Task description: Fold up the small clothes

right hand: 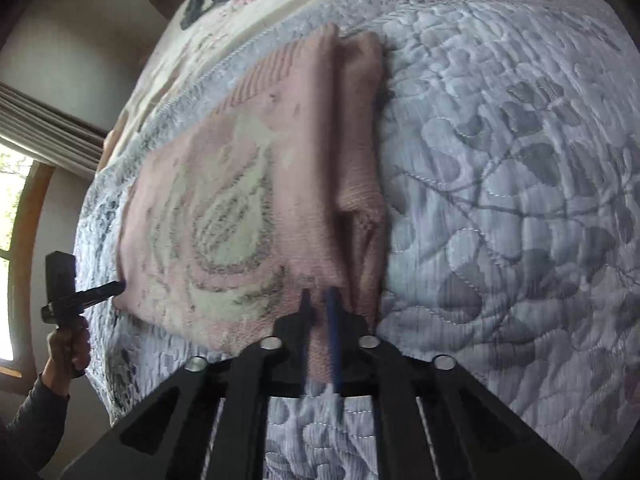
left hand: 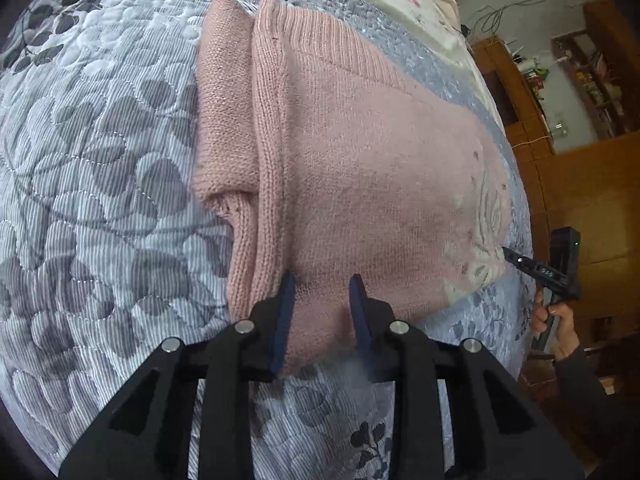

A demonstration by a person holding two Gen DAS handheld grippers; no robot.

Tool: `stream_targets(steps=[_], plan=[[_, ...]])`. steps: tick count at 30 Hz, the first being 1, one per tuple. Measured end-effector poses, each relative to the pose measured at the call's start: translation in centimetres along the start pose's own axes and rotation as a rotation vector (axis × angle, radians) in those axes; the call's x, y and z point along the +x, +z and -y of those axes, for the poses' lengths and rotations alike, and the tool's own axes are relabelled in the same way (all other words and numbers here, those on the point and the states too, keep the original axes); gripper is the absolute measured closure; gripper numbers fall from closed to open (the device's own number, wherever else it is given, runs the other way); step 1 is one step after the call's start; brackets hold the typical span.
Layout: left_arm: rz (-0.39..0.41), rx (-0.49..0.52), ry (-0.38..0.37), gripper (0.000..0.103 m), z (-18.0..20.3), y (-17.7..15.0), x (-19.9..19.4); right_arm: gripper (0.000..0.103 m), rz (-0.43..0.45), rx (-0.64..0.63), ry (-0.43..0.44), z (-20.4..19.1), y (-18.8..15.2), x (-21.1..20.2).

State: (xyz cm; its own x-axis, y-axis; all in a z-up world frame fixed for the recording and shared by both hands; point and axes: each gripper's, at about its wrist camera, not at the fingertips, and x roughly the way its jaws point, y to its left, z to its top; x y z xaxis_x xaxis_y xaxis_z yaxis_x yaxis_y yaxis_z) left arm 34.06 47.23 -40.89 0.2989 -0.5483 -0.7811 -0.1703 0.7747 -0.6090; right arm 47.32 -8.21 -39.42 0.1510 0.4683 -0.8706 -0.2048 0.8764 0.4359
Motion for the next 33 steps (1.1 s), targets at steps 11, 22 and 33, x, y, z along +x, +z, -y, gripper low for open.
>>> stream_targets(steps=[11, 22, 33], plan=[[0.072, -0.119, 0.051, 0.015, -6.1, 8.3, -10.6, 0.019, 0.200, -0.864, -0.426, -23.0, -12.6, -1.0], [-0.012, -0.169, -0.027, 0.016, -8.0, 15.3, -2.5, 0.021, 0.256, -1.172, -0.531, -35.4, -18.0, 11.9], [-0.116, -0.059, -0.194, 0.018, -4.4, 19.2, 4.8, 0.022, 0.283, -1.148, -0.595, -36.4, -15.3, 17.6]])
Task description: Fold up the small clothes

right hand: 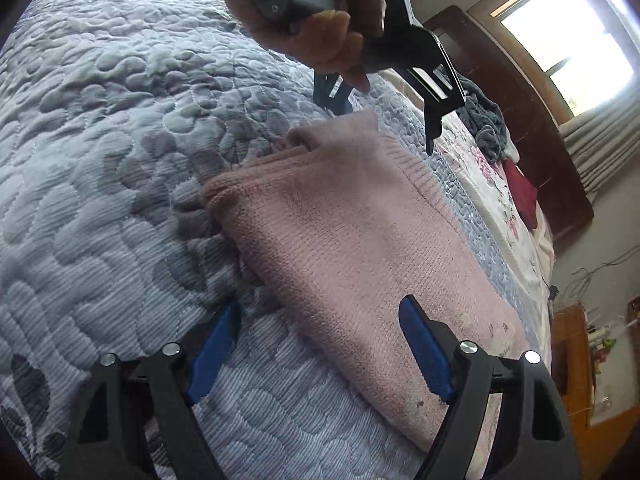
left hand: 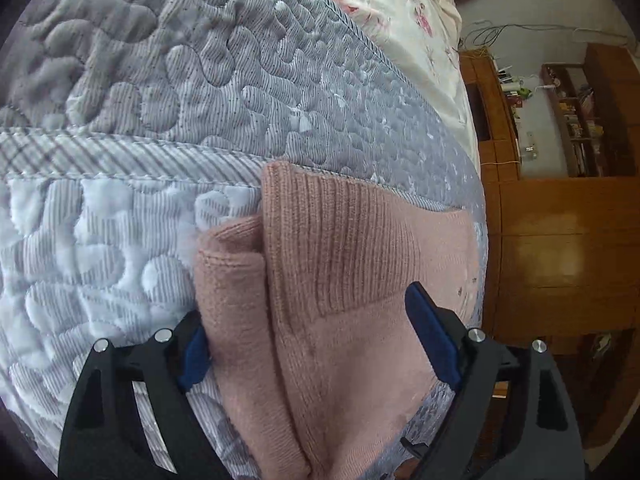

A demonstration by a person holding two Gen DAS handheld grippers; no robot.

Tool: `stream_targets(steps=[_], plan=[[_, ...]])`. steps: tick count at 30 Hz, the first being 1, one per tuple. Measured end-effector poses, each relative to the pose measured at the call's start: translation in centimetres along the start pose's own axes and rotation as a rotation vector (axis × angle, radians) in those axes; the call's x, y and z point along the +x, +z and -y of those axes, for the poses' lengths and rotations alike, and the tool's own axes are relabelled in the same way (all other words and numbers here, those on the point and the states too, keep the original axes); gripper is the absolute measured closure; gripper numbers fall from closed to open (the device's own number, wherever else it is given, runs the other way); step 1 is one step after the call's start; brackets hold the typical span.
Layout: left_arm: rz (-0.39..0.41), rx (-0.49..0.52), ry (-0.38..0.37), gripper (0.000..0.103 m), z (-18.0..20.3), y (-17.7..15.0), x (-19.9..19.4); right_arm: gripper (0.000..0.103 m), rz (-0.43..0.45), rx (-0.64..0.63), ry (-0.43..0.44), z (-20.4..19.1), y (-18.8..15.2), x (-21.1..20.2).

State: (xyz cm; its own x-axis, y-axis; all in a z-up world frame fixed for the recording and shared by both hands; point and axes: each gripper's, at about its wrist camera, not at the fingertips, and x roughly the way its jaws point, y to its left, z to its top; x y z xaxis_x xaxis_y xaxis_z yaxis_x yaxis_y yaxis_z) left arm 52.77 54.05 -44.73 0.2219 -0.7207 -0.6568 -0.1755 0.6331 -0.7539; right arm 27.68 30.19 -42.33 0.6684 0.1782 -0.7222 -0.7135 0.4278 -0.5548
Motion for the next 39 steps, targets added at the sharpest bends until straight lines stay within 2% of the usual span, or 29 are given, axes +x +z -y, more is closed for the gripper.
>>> stream_targets(steps=[1, 3, 4, 5, 7, 8, 10, 12, 15, 20, 30, 34, 39], plan=[[0.004, -0.005, -0.006, 0.019, 0.2, 0.2, 0.3, 0.022, 0.007, 0.002, -0.006, 0.0, 0.4, 0.3], [0.007, -0.017, -0.011, 0.028, 0.3, 0.7, 0.7, 0.027, 0.020, 0.011, -0.013, 0.0, 1.4, 0.8], [0.002, -0.021, -0.015, 0.044, 0.4, 0.8, 0.9, 0.028, 0.020, 0.019, -0.012, 0.1, 2.0, 1.2], [-0.005, -0.027, -0.019, 0.056, 0.3, 1.0, 1.1, 0.030, 0.024, 0.028, -0.012, 0.1, 2.5, 1.4], [-0.009, -0.041, -0.011, 0.068, 0.0, 1.1, 1.2, 0.037, 0.036, 0.039, -0.012, 0.0, 3.2, 1.6], [-0.006, -0.053, -0.011, 0.077, -0.2, 1.1, 1.0, 0.047, 0.037, 0.043, -0.003, -0.1, 3.5, 1.7], [0.007, -0.073, -0.012, 0.082, -0.6, 0.9, 0.7, 0.069, 0.036, 0.057, 0.022, -0.2, 3.9, 2.1], [0.022, -0.073, -0.008, 0.083, -0.3, 0.7, 0.4, 0.081, 0.037, 0.073, 0.035, -0.1, 4.1, 2.1], [0.042, -0.071, -0.007, 0.084, 0.7, 0.6, -0.1, 0.090, 0.063, 0.141, 0.060, 1.0, 4.2, 1.3], [0.061, -0.059, 0.024, 0.085, 3.0, 0.8, -1.2, 0.092, 0.098, 0.267, 0.083, 3.6, 4.4, -0.9], [0.098, 0.022, 0.083, 0.085, 12.8, 2.8, -2.9, 0.093, 0.173, 0.487, 0.084, 9.8, 4.2, -5.6], [0.092, 0.060, 0.129, 0.085, 16.3, 3.0, -2.8, 0.093, 0.183, 0.531, 0.076, 11.9, 3.8, -6.8], [0.079, 0.085, 0.175, 0.085, 18.7, 3.1, -2.5, 0.093, 0.191, 0.595, 0.080, 14.0, 2.9, -7.9]])
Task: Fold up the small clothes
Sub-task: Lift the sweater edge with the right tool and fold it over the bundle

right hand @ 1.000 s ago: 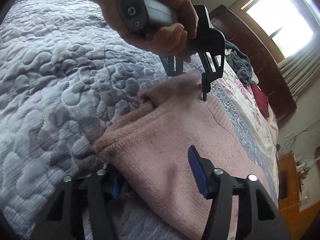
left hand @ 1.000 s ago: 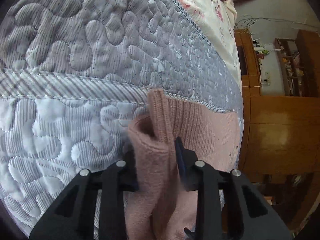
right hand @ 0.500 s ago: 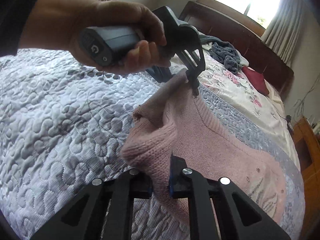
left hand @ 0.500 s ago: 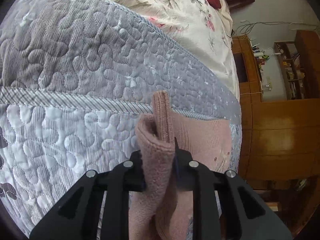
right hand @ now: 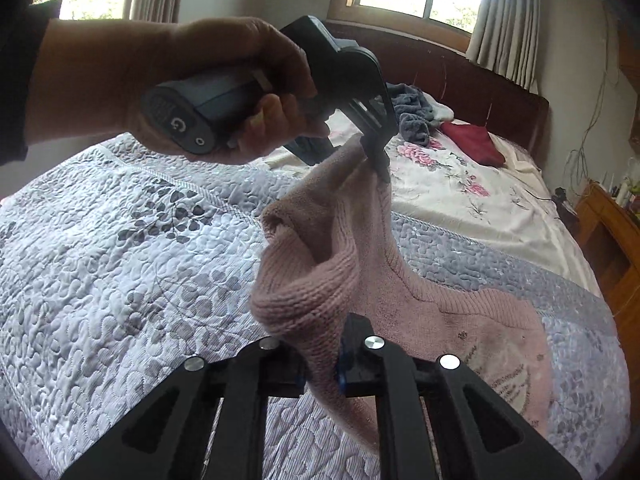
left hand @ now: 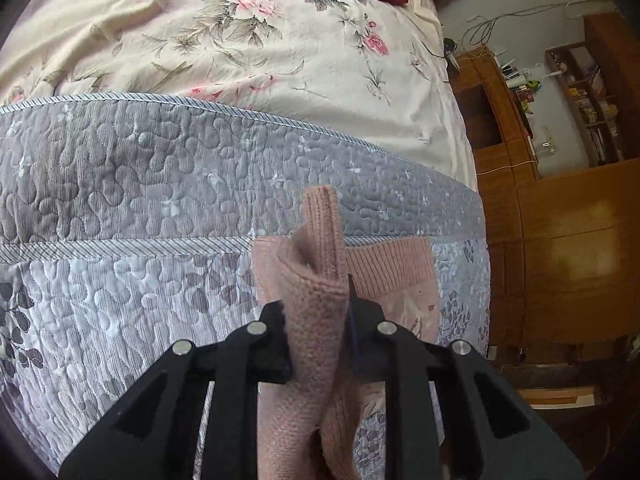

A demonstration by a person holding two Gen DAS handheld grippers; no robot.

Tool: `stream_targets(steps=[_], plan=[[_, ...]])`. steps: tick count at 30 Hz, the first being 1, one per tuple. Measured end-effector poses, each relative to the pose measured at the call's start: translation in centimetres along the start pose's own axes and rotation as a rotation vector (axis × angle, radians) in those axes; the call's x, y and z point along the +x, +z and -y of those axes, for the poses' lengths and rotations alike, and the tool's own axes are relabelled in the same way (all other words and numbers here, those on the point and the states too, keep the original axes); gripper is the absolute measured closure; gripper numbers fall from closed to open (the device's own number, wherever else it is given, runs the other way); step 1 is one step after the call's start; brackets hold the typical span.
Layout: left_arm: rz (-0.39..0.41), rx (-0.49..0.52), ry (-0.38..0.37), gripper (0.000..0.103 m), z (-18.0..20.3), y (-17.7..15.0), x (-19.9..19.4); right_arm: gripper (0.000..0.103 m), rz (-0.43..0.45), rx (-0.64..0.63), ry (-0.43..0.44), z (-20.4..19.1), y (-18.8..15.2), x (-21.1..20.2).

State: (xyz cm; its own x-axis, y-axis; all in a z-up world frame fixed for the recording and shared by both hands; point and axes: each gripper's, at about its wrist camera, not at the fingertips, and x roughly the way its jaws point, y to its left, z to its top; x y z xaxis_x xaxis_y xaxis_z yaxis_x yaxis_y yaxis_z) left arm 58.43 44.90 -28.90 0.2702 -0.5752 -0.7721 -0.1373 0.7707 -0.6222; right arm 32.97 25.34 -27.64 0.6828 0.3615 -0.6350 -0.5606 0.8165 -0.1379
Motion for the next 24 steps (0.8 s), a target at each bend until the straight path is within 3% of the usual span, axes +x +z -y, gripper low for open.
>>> stream_targets(steps=[24], plan=[[-0.016, 0.124, 0.125, 0.085, 12.6, 0.6, 4.1, 0.093, 0.048, 0.225, -0.011, 9.5, -0.8, -4.2]])
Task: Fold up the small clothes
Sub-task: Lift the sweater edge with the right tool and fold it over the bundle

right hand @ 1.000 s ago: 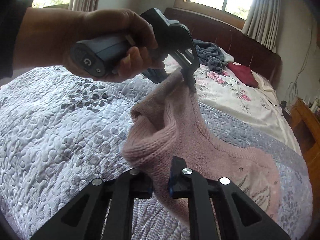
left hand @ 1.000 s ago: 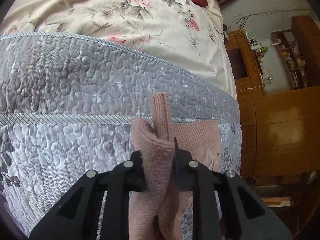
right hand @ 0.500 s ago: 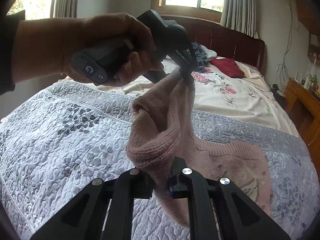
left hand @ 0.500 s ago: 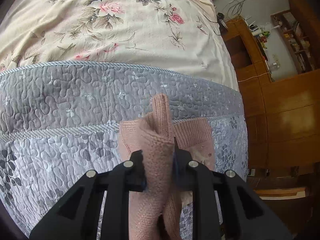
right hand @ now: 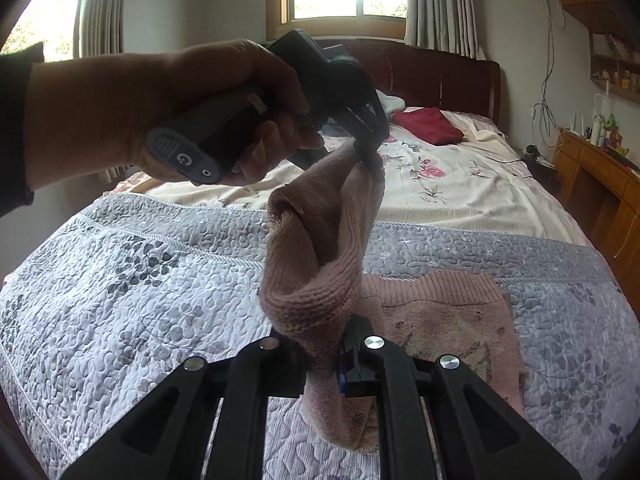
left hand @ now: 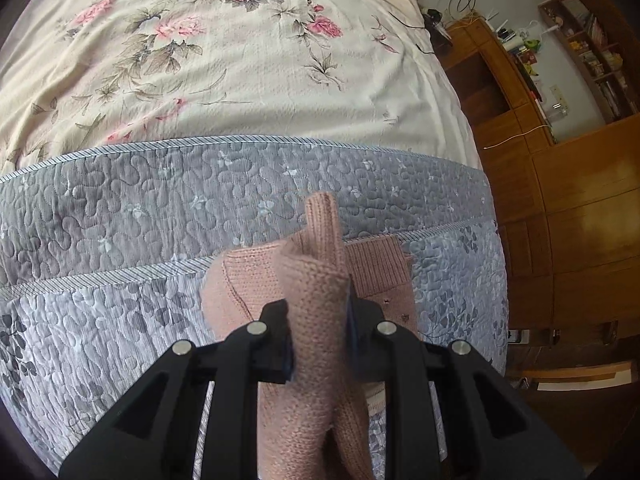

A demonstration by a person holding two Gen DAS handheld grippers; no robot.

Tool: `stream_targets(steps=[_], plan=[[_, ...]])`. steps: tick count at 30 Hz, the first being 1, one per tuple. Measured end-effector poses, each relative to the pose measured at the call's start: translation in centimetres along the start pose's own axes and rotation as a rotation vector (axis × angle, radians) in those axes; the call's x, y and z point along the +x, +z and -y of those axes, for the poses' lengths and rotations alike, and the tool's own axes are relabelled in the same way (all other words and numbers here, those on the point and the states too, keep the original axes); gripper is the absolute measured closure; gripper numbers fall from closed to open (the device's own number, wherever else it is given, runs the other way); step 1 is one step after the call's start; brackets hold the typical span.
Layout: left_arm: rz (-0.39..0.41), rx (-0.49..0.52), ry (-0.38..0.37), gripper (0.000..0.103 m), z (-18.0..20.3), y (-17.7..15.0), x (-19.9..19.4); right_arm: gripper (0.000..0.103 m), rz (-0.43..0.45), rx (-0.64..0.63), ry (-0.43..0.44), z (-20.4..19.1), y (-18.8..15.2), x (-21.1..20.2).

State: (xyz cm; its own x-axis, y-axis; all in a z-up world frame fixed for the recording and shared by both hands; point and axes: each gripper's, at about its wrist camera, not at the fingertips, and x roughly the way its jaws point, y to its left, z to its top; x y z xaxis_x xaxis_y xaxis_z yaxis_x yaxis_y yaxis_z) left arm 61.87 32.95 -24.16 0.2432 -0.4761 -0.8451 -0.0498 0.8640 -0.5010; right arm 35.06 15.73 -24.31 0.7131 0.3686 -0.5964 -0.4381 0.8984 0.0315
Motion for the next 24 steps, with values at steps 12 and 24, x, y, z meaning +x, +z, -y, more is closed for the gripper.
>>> stream_targets(steps=[12, 24], plan=[[-0.012, 0.046, 0.074, 0.085, 5.7, -0.1, 3.6, 0.093, 0.017, 0.156, 0.020, 5.7, -1.5, -1.3], [-0.002, 0.085, 0.170, 0.085, 11.6, -1.2, 10.5, 0.093, 0.007, 0.289, 0.011, 12.3, -5.1, -1.9]])
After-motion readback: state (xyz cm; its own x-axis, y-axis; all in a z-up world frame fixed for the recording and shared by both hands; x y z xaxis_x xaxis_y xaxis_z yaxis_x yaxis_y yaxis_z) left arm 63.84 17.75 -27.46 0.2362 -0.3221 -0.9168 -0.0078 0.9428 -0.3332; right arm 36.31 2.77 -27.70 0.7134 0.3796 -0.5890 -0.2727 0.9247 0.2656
